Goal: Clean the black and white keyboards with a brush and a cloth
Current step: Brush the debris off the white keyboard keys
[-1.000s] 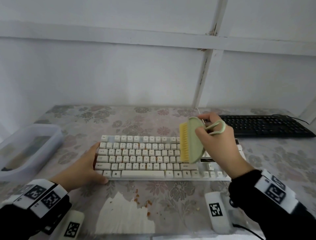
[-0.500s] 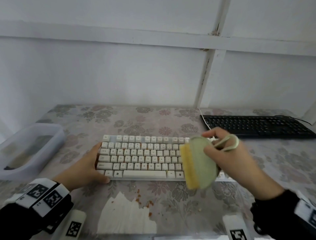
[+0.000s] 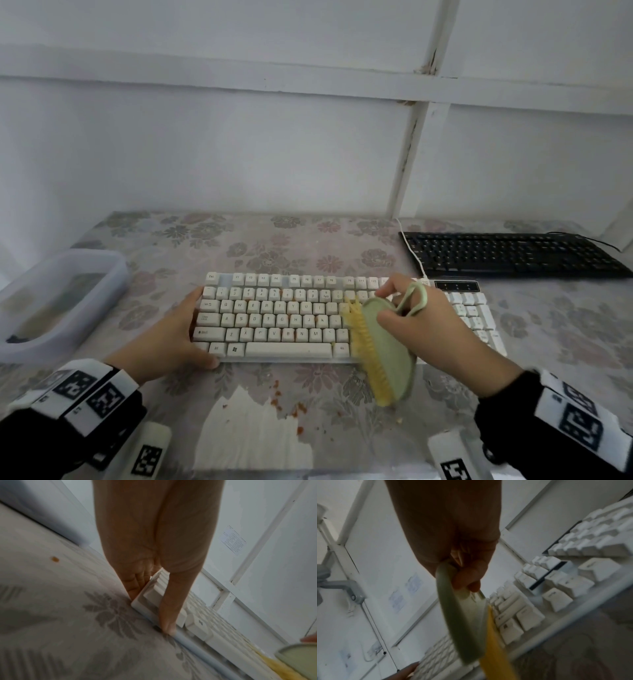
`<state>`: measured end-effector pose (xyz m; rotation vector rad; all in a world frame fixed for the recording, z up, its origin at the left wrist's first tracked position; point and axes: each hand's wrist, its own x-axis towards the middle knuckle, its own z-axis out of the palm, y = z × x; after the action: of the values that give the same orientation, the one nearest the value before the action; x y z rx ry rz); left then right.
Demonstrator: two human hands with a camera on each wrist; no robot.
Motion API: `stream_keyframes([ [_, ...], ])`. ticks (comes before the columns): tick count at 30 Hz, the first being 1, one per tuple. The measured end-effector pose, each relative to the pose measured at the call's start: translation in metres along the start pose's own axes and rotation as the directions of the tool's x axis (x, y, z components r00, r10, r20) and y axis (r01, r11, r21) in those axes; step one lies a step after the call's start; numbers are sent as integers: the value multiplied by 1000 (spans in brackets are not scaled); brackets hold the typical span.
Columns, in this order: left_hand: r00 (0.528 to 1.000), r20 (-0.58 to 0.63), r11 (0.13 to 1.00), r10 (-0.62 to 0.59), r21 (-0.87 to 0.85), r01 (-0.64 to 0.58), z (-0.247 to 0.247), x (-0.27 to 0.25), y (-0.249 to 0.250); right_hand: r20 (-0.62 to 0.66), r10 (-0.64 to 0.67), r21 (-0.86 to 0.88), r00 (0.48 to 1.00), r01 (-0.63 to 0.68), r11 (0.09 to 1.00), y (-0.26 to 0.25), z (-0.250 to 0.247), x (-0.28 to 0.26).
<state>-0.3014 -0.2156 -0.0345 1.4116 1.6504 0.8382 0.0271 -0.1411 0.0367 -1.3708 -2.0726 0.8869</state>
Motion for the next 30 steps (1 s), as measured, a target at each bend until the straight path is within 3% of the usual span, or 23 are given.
stream_keyframes([
  [2, 1000, -6, 1000, 4, 15, -4, 0, 0, -1, -20, 9, 37, 1000, -8, 999, -5, -9, 0],
  [6, 1000, -12, 999, -7, 44, 7, 0, 0, -1, -272, -35, 99, 962, 64, 993, -20, -18, 20],
  [8, 1000, -12, 999, -8, 44, 9, 0, 0, 0, -321, -48, 129, 946, 94, 987, -24, -12, 28],
  [17, 1000, -23, 999, -14, 48, 15, 0, 0, 0, -121, 5, 63, 993, 2, 998, -5, 5, 0],
  [24, 999, -23, 999, -25, 43, 26, 1, -1, 2, -313, -53, 123, 948, 96, 988, -19, -7, 24],
  [30, 1000, -16, 999, -26, 34, 27, 0, -2, 3, -174, -78, 19, 982, 83, 996, 0, 16, 4],
])
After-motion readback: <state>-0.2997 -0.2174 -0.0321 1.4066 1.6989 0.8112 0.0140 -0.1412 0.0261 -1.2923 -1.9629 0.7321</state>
